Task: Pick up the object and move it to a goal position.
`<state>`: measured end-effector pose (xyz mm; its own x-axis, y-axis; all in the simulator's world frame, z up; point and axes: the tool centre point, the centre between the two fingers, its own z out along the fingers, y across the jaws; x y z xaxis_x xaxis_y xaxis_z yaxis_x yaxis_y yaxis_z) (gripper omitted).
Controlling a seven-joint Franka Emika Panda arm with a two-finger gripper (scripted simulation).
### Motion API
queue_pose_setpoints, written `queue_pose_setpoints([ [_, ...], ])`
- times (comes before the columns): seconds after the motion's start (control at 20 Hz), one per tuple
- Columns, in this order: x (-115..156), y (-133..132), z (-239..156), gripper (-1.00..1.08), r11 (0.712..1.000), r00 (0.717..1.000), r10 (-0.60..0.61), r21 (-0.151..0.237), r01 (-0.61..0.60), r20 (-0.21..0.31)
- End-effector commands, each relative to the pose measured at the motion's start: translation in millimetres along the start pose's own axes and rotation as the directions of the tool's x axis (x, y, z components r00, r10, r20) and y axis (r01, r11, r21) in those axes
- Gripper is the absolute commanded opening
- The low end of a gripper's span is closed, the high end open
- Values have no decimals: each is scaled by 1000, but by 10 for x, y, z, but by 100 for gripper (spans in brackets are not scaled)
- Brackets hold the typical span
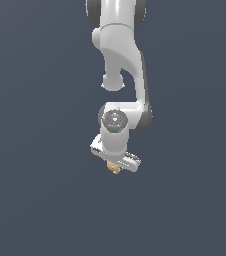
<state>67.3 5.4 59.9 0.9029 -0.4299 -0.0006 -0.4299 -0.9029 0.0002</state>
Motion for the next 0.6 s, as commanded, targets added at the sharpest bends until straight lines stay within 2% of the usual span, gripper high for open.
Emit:
queue_pose_setpoints([
  [0.0, -93, 87, -64, -100, 1000, 1000, 0, 0, 0, -1],
  [0.55, -570, 524, -382, -100, 1000, 1000, 0, 1, 0, 0],
])
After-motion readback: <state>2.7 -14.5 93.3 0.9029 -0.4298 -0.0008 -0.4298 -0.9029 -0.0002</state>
